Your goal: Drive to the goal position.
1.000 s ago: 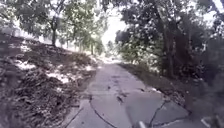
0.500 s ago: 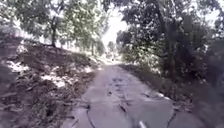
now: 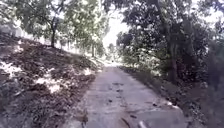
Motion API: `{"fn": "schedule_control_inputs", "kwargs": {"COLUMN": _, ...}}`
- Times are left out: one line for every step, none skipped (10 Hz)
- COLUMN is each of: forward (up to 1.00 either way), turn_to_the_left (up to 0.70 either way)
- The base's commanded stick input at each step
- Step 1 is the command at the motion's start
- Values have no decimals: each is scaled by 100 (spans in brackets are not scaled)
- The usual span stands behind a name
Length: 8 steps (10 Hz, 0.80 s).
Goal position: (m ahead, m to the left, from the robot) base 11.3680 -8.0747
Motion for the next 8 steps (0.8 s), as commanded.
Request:
{"fn": "schedule_control_inputs", "kwargs": {"forward": 50, "turn_to_the_left": 0}}
{"fn": "schedule_control_inputs", "kwargs": {"forward": 50, "turn_to_the_left": 0}}
{"fn": "schedule_control_inputs", "kwargs": {"forward": 50, "turn_to_the_left": 0}}
{"fn": "schedule_control_inputs", "kwargs": {"forward": 50, "turn_to_the_left": 0}}
{"fn": "schedule_control_inputs", "kwargs": {"forward": 50, "turn_to_the_left": 0}}
{"fn": "schedule_control_inputs", "kwargs": {"forward": 50, "turn_to_the_left": 0}}
{"fn": "schedule_control_inputs", "kwargs": {"forward": 50, "turn_to_the_left": 0}}
{"fn": "schedule_control_inputs", "kwargs": {"forward": 50, "turn_to_the_left": 0}}
